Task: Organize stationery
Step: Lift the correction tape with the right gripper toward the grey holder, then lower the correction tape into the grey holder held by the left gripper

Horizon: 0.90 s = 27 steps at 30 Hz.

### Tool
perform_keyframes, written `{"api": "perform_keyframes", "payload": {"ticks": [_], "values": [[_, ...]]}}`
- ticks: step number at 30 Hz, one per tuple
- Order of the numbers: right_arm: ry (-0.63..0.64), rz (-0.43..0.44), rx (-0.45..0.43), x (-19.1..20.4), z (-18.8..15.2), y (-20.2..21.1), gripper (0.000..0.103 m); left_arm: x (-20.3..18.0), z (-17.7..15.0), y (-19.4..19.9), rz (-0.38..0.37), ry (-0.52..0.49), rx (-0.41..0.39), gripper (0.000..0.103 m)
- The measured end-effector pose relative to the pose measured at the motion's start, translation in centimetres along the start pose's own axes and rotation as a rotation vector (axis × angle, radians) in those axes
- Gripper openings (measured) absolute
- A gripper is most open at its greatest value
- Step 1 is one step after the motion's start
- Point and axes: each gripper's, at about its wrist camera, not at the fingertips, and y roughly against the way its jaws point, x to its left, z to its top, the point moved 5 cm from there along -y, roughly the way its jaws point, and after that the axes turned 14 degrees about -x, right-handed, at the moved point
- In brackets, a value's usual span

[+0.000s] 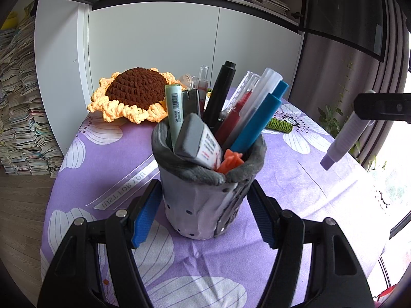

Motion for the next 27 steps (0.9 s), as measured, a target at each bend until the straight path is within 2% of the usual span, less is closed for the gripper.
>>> {"api": "perform_keyframes", "payload": {"ticks": [10,14,19,27], "values": [[-0.077,0.217,-0.085,3.9,3.7,1.7,0.027,0.0,0.0,0.0,0.0,0.0,0.0,0.068],[-0.082,0.231,-0.107,5.0,4.9,0.1,0.027,0.0,0.0,0.0,0.0,0.0,0.0,0.068],[-0.093,0.27,-0.073,6.2,5.2,-2.6,0.027,0.0,0.0,0.0,0.0,0.0,0.0,0.068],[-0.071,0.236,-0.015,6.5,4.4,-5.0,0.027,0.0,0.0,0.0,0.001,0.0,0.001,0.067]]}}
